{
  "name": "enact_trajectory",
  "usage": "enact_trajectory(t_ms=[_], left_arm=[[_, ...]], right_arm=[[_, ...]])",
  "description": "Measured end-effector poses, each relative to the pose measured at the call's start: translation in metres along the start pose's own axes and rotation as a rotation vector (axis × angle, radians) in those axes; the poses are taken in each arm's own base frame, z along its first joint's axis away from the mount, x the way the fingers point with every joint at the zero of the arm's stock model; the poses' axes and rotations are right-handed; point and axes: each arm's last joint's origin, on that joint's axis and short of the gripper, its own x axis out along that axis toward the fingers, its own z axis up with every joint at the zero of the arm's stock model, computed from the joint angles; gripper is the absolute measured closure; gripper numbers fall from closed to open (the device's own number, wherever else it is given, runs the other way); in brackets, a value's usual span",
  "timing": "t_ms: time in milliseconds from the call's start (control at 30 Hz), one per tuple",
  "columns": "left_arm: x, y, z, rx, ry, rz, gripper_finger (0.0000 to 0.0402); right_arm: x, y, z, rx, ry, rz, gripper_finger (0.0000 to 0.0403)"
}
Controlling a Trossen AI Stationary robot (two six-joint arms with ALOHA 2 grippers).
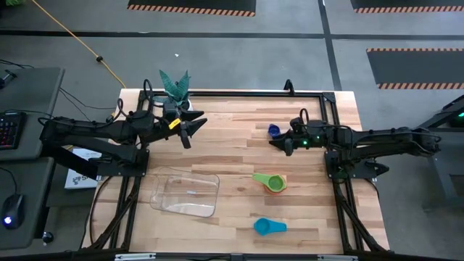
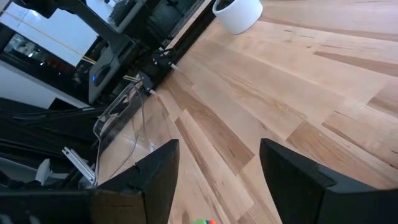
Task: Nest measuring cups in basket
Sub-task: Stack the light blue measuring cup on top of the green measuring cup
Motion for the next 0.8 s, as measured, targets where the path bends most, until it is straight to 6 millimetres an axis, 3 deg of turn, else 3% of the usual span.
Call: enact_trajectory(t_ms=[800], left_arm=[[0.0000,0.0001,-0.0005,0.003,0.005,0.001,0.0245]], right_arm=[[-0.0009,0.0093,0.0092,-0.048,-0.094,0.098,0.0187]])
